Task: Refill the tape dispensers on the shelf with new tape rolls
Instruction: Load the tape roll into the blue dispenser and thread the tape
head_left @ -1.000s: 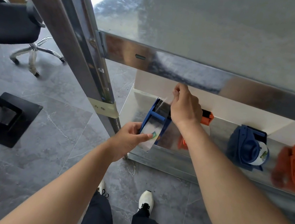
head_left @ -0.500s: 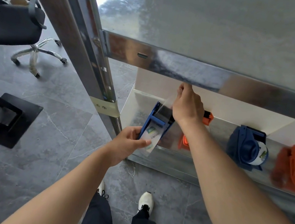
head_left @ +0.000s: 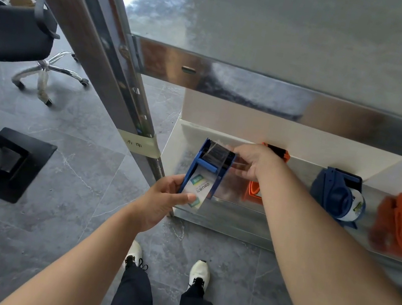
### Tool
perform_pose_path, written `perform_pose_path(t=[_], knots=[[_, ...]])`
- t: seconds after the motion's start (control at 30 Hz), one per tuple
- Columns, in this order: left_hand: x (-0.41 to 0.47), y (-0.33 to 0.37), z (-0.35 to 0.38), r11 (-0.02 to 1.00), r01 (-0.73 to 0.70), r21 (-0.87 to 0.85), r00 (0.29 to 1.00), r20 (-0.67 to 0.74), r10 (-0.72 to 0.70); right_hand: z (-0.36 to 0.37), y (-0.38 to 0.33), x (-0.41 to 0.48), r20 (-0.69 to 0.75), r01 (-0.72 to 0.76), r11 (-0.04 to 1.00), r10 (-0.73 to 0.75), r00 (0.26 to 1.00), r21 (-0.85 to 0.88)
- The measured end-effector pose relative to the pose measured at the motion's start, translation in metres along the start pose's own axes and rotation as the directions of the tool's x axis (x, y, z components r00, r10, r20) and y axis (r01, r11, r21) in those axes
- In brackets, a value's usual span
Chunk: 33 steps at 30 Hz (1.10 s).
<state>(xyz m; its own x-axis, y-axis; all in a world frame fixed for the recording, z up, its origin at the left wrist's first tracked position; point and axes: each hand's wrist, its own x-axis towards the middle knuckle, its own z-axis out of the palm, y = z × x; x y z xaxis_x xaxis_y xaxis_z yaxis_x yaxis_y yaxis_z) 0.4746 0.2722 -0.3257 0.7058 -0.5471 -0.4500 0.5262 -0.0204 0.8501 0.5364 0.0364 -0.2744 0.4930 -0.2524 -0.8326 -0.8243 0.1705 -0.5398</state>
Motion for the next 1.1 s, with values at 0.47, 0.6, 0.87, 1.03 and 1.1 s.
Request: perform_pose_path(t=[0.47,0.6,0.87,1.03,1.1], knots=[[-0.002,-0.016,-0.005,0.995,-0.037,-0.096,0.999,-0.02,0.036,-0.006,-0.008,0.009,0.286,-0.182,0.979,0.201,0.937,-0.089],[-0.001,-0.023,0.0,0.991,-0.056,-0.124,0.996,-0.079,0.047,-0.002,-0.009,0.013,0.321,-0.132,0.991,0.127,0.939,-0.006],[0.003,-0.011,0.011,0.953,-0.099,-0.286,0.974,-0.226,0.034,0.002,-0.005,0.027,0.366,-0.039,0.999,0.025,0.93,0.032],[0.018,-0.007,0.025,0.944,-0.134,-0.301,0.925,-0.379,0.011,0.017,0.001,0.031,0.293,0.141,0.99,-0.144,0.945,0.031],[0.026,-0.001,0.031,0.961,-0.126,-0.245,0.912,-0.41,0.016,0.025,0.01,0.037,0.239,0.174,0.981,-0.188,0.953,0.079]])
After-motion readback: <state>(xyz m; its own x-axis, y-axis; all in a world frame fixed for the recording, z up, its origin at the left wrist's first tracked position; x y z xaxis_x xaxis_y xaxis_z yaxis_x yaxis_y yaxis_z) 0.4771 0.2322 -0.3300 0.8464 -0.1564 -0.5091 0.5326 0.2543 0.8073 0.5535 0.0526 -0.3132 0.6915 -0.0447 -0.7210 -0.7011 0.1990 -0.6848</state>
